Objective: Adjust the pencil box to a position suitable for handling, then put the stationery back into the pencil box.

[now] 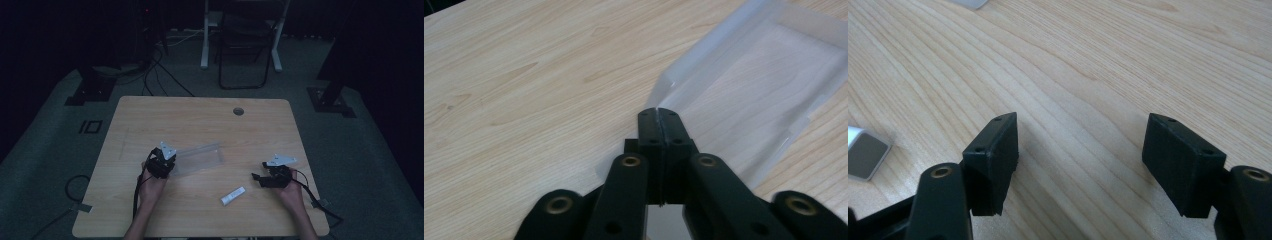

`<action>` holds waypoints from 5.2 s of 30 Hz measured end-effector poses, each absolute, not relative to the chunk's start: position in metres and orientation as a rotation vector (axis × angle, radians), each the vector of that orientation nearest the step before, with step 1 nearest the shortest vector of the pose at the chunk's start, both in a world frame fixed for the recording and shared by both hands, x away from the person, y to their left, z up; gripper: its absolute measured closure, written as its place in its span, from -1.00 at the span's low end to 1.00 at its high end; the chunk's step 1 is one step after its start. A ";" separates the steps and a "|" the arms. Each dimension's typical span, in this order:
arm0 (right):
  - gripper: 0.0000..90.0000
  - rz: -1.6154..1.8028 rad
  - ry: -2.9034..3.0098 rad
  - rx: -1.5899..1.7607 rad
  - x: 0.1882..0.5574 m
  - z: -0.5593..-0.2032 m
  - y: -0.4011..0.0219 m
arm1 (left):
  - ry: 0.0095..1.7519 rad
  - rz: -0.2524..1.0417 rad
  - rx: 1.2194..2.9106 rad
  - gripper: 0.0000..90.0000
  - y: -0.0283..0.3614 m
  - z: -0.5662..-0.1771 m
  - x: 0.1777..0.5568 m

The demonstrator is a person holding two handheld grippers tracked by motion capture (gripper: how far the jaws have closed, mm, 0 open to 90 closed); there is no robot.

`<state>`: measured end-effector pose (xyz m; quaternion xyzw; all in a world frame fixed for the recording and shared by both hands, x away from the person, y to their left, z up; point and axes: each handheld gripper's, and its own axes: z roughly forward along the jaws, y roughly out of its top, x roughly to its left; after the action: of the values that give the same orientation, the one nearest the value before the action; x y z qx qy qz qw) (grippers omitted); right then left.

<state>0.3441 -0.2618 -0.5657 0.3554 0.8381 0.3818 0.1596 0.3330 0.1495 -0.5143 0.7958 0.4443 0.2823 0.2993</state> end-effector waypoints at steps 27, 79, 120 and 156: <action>-0.32 1.091 2.396 1.016 0.344 -0.566 -0.262 | 1.012 0.738 2.082 0.25 0.140 -0.508 0.355; -0.32 1.091 2.396 1.017 0.344 -0.566 -0.262 | 1.109 0.869 2.078 0.33 0.166 -0.513 0.308; -0.32 1.092 2.401 1.002 0.345 -0.566 -0.260 | 0.944 0.662 2.062 0.02 0.147 -0.474 0.269; -0.32 1.094 2.404 1.000 0.345 -0.566 -0.260 | 0.701 0.414 2.196 0.21 0.046 -0.494 0.292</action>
<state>0.3449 -0.2602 -0.5656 0.3498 0.8405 0.3824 0.1581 0.2918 0.0464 -0.4937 0.8636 0.2756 0.1627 0.3895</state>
